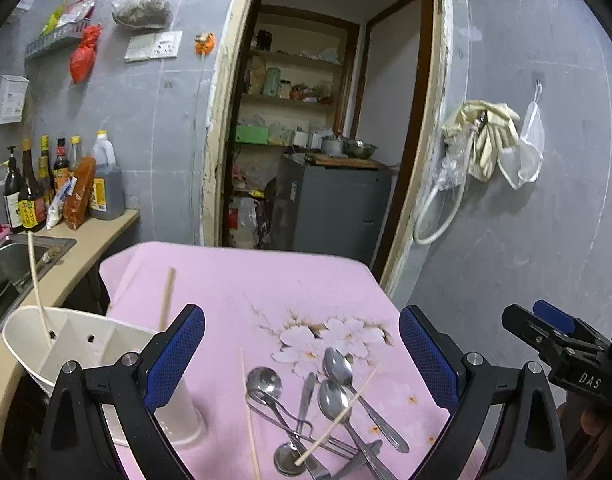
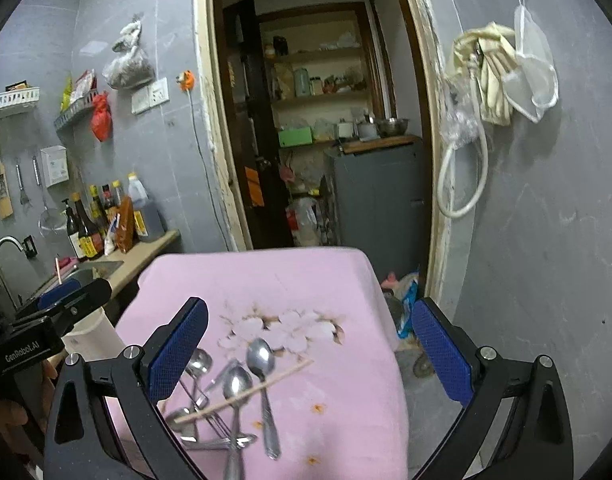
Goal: Organize utensils
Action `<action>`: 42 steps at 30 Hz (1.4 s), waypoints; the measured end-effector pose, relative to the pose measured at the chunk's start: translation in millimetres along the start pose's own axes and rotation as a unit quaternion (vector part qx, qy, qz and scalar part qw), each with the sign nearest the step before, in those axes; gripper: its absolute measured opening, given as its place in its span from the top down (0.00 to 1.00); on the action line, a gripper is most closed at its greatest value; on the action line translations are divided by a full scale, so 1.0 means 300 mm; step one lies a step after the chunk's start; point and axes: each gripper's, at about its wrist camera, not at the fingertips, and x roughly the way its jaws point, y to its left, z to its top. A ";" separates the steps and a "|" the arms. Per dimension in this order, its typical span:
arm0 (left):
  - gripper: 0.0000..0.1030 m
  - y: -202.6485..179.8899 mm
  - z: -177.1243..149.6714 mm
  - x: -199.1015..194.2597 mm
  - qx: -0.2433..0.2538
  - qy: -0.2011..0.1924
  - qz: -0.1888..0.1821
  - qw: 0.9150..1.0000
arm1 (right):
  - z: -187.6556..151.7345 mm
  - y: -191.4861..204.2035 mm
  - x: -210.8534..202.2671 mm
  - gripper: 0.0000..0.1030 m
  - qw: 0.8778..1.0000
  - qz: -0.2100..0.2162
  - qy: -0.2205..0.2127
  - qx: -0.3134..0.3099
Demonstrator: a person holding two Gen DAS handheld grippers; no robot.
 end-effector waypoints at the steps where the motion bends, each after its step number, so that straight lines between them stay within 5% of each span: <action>1: 0.05 -0.008 -0.006 0.008 0.003 0.005 -0.001 1.000 | -0.009 -0.015 0.011 0.03 1.000 0.003 0.008 0.004; 8: 0.05 -0.043 -0.055 0.079 0.010 0.050 -0.024 0.998 | -0.087 -0.087 0.102 0.04 0.997 0.034 0.066 0.038; 13: 0.14 -0.040 -0.091 0.142 -0.010 0.081 -0.023 0.996 | -0.150 -0.113 0.172 0.27 0.992 0.050 0.106 0.050; 28: 0.39 -0.004 -0.249 0.333 -0.091 0.193 0.060 0.975 | -0.292 -0.080 0.448 0.71 0.962 0.121 0.233 0.070; 36: 0.42 0.070 -0.301 0.416 -0.151 0.229 0.078 0.959 | -0.333 -0.034 0.591 0.73 0.945 0.143 0.283 0.082; 42: 0.44 0.090 -0.304 0.443 -0.166 0.230 0.077 0.956 | -0.329 -0.008 0.668 0.73 0.940 0.134 0.301 0.088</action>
